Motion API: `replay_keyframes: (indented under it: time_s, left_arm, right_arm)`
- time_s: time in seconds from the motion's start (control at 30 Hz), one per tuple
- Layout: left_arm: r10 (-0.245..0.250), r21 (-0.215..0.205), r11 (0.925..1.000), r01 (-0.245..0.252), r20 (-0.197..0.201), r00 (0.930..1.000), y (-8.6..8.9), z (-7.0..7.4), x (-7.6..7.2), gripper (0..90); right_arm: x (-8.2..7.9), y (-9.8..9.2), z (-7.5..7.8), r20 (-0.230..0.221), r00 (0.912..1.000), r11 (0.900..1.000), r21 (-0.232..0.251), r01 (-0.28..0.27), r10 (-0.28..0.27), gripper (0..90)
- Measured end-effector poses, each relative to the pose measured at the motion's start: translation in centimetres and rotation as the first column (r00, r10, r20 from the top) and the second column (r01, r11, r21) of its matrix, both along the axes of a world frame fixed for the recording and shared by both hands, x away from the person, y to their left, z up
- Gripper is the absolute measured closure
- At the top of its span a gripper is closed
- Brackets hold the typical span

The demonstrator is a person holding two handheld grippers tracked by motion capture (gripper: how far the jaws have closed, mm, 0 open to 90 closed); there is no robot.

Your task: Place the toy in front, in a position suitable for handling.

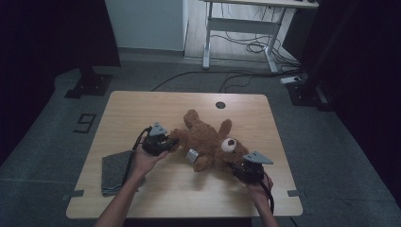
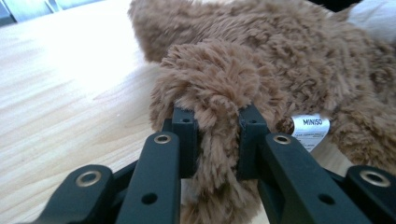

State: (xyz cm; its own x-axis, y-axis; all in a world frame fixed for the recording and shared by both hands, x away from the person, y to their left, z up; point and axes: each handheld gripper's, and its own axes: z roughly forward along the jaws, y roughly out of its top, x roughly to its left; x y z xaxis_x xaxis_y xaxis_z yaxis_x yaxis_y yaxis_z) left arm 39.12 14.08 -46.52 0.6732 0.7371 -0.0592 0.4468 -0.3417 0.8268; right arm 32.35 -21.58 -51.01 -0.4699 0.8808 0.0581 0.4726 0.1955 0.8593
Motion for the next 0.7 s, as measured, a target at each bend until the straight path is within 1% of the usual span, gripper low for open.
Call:
replay_keyframes:
  time_s: [0.03, 0.07, 0.13, 0.23, 0.27, 0.3, 0.33, 0.37, 0.4, 0.43, 0.47, 0.5, 0.53, 0.57, 0.7]
  left_arm:
    - [-0.002, -0.004, 1.0000, 0.002, 0.009, 1.0000, 0.2, 0.3, -0.2, 74.5]
    - [-0.002, -0.004, 1.0000, 0.002, 0.009, 1.0000, 0.2, 0.3, -0.2, 74.6]
    - [-0.002, -0.020, 0.9998, 0.002, 0.025, 0.9997, 0.5, 0.9, -0.8, 74.7]
    - [0.009, -0.056, 0.9984, -0.006, 0.049, 0.9987, 1.1, 1.8, -1.8, 74.6]
    - [0.014, -0.072, 0.9974, -0.010, 0.060, 0.9981, 1.4, 2.2, -2.4, 74.6]
    - [0.014, -0.072, 0.9974, -0.010, 0.060, 0.9981, 1.4, 2.2, -2.4, 74.6]
    - [0.016, -0.078, 0.9969, -0.011, 0.062, 0.9979, 1.6, 2.3, -2.6, 74.6]
    - [0.023, -0.081, 0.9966, -0.018, 0.063, 0.9977, 1.8, 2.4, -3.1, 74.6]
    - [0.023, -0.081, 0.9966, -0.018, 0.063, 0.9977, 1.8, 2.4, -3.1, 74.6]
    - [0.028, -0.079, 0.9966, -0.023, 0.060, 0.9978, 1.9, 2.3, -3.4, 74.6]
    - [0.031, -0.074, 0.9969, -0.027, 0.058, 0.9978, 2.1, 2.2, -3.5, 74.6]
    - [0.034, -0.073, 0.9969, -0.030, 0.056, 0.9978, 2.1, 2.0, -3.5, 74.6]
    - [0.042, -0.077, 0.9963, -0.039, 0.041, 0.9983, 2.4, 1.5, -3.6, 74.6]
    - [0.042, -0.077, 0.9963, -0.039, 0.041, 0.9983, 2.4, 1.5, -3.6, 74.6]
    - [0.046, -0.090, 0.9950, -0.043, 0.025, 0.9986, 2.7, 0.7, -3.9, 74.6]
  right_arm:
    - [0.1, 0.0, 0.2, 0.004, 1.0000, 1.000, 0.001, -0.007, 0.007, 54.4]
    - [0.1, 0.0, 0.2, 0.004, 1.0000, 1.000, 0.001, -0.007, 0.007, 54.4]
    - [0.3, -0.1, 0.7, 0.025, 0.9996, 1.000, -0.008, -0.016, 0.016, 55.1]
    - [0.8, -0.3, 2.0, 0.058, 0.9975, 0.999, -0.012, -0.040, 0.040, 55.3]
    - [1.2, -0.4, 2.6, 0.068, 0.9959, 0.998, -0.006, -0.058, 0.058, 55.1]
    - [1.5, -0.5, 2.8, 0.072, 0.9950, 0.998, -0.002, -0.070, 0.070, 55.1]
    - [1.5, -0.5, 2.8, 0.072, 0.9950, 0.998, -0.002, -0.070, 0.070, 55.1]
    - [2.1, -0.5, 3.1, 0.074, 0.9932, 0.996, 0.002, -0.090, 0.089, 55.1]
    - [2.1, -0.5, 3.1, 0.074, 0.9932, 0.996, 0.002, -0.090, 0.089, 55.1]
    - [2.4, -0.5, 3.1, 0.078, 0.9918, 0.995, -0.002, -0.101, 0.101, 55.2]
    - [2.9, -0.2, 3.1, 0.080, 0.9893, 0.992, -0.022, -0.120, 0.122, 55.3]
    - [2.9, -0.2, 3.1, 0.080, 0.9893, 0.992, -0.022, -0.120, 0.122, 55.3]
    - [3.3, 0.1, 2.9, 0.080, 0.9875, 0.990, -0.038, -0.133, 0.136, 55.3]
    - [3.4, 0.1, 2.8, 0.079, 0.9869, 0.989, -0.045, -0.138, 0.141, 55.3]
    - [3.9, 0.3, 2.7, 0.074, 0.9850, 0.987, -0.053, -0.152, 0.156, 55.3]
